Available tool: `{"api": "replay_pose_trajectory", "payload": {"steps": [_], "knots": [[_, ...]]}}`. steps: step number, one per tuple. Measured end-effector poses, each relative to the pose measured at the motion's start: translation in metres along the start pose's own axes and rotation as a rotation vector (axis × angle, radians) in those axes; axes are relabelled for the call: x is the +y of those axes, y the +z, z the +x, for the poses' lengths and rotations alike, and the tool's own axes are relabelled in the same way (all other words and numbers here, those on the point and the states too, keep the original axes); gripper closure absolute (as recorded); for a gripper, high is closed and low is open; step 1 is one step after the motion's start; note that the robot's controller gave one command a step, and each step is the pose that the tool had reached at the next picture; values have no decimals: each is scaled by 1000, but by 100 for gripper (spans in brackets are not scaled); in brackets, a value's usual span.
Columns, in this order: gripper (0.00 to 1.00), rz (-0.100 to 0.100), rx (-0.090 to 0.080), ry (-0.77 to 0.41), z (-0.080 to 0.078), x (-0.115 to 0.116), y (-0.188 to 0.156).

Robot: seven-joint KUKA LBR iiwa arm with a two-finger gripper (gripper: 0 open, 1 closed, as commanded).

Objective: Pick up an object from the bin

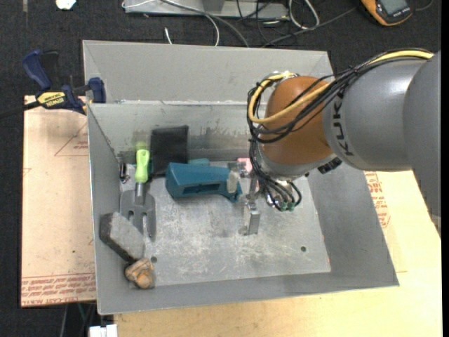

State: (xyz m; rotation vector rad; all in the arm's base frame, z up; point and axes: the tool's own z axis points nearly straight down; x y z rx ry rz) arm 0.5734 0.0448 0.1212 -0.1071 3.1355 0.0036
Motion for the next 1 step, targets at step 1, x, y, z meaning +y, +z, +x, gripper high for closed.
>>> {"api": "replay_pose_trajectory", "payload": {"steps": [1], "knots": [[0, 0, -6, 5, -32, 36, -32]]}}
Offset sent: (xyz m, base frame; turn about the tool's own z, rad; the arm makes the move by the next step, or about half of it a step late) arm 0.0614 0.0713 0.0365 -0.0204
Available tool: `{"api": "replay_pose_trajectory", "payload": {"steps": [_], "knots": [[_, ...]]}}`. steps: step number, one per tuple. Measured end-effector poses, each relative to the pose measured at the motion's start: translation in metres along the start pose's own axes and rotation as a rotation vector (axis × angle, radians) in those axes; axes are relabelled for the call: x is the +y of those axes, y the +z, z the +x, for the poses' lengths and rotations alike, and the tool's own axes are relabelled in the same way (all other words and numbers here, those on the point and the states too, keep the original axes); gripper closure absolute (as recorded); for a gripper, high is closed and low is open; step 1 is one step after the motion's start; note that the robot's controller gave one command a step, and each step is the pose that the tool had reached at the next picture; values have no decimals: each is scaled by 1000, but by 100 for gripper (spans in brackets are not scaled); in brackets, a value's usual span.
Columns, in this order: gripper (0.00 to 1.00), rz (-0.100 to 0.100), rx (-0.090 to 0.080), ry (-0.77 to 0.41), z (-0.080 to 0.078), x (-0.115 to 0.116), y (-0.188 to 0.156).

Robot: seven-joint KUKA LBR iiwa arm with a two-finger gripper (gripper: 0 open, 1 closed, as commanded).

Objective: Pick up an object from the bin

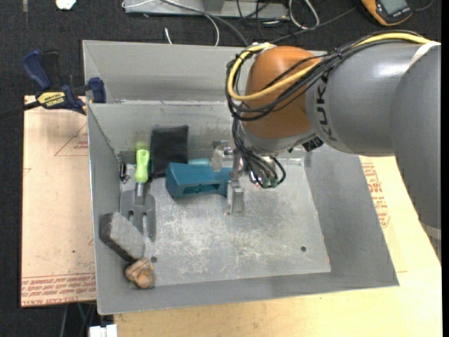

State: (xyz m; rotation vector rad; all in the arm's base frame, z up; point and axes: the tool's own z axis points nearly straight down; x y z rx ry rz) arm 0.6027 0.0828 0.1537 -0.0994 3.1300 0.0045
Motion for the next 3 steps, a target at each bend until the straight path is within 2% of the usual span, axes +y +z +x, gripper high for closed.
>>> {"api": "replay_pose_trajectory", "payload": {"steps": [1, 2, 3], "knots": [[0, -2, 11, -28, -37, 33, -5], [0, -2, -4, -89, -43, 24, 22], [0, -4, 2, -151, -37, -1, 25]]}}
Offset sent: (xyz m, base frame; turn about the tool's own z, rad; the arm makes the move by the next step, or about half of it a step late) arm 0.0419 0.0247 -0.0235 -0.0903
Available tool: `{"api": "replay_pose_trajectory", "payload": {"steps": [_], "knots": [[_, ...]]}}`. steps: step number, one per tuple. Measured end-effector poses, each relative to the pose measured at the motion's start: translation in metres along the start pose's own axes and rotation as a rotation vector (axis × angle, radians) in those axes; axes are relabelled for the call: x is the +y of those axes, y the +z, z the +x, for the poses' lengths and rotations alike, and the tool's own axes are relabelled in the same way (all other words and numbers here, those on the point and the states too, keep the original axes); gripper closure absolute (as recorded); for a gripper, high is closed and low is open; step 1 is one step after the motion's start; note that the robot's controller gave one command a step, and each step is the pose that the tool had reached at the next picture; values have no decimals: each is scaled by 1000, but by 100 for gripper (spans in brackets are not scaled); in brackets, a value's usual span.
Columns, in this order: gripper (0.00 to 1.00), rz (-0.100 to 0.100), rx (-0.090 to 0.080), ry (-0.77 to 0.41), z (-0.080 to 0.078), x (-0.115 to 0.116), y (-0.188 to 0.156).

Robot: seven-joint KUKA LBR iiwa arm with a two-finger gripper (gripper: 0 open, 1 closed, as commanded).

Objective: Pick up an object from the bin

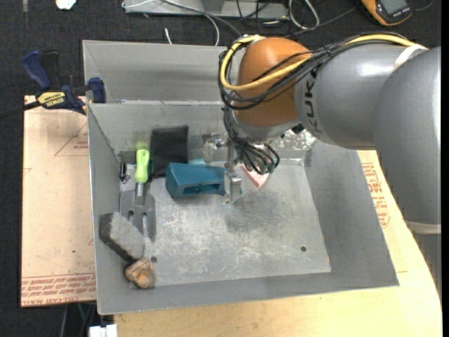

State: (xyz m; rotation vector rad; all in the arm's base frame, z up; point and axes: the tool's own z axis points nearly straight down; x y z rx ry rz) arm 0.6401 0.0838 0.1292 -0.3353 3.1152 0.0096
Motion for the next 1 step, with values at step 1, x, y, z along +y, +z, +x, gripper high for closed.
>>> {"api": "replay_pose_trajectory", "payload": {"steps": [1], "knots": [[0, -1, -16, 122, 13, -18, 36]]}}
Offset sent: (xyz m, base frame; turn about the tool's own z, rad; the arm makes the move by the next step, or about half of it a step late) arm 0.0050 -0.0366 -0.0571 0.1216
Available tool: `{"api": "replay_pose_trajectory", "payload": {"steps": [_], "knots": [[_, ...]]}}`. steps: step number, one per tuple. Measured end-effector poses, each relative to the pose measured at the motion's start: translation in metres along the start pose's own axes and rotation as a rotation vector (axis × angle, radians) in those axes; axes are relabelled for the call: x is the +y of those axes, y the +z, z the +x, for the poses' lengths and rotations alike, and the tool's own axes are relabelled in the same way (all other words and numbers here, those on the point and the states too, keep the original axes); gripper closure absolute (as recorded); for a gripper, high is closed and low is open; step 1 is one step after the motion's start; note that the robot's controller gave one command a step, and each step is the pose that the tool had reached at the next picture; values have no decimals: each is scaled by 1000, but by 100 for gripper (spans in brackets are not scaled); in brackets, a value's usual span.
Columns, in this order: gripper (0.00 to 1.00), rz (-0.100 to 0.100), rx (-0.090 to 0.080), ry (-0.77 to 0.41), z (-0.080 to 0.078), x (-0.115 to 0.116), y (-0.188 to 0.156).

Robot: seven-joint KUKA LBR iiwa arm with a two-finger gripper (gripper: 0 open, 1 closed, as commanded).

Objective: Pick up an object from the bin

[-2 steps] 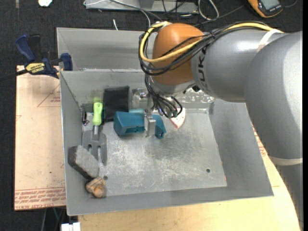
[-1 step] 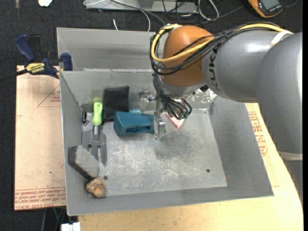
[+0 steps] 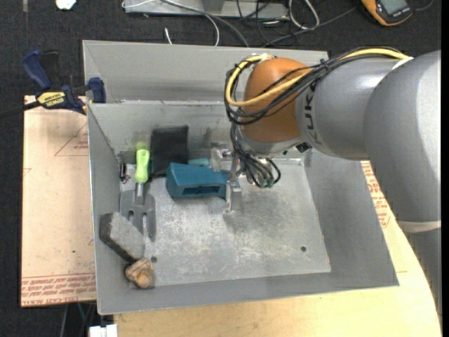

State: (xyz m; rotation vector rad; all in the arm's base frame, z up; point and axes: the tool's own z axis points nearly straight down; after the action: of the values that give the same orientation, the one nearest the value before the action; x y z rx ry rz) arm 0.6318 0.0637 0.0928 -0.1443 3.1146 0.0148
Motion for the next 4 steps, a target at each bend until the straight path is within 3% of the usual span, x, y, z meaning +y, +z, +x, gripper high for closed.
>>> {"api": "replay_pose_trajectory", "payload": {"steps": [1, 2, 3, 4], "knots": [[0, 1, 0, 4, -12, -15, 18], [100, -3, -4, 157, -6, 4, 21], [100, -3, -4, 157, -6, 4, 21], [100, -7, -14, -105, -6, -5, 20]]}}
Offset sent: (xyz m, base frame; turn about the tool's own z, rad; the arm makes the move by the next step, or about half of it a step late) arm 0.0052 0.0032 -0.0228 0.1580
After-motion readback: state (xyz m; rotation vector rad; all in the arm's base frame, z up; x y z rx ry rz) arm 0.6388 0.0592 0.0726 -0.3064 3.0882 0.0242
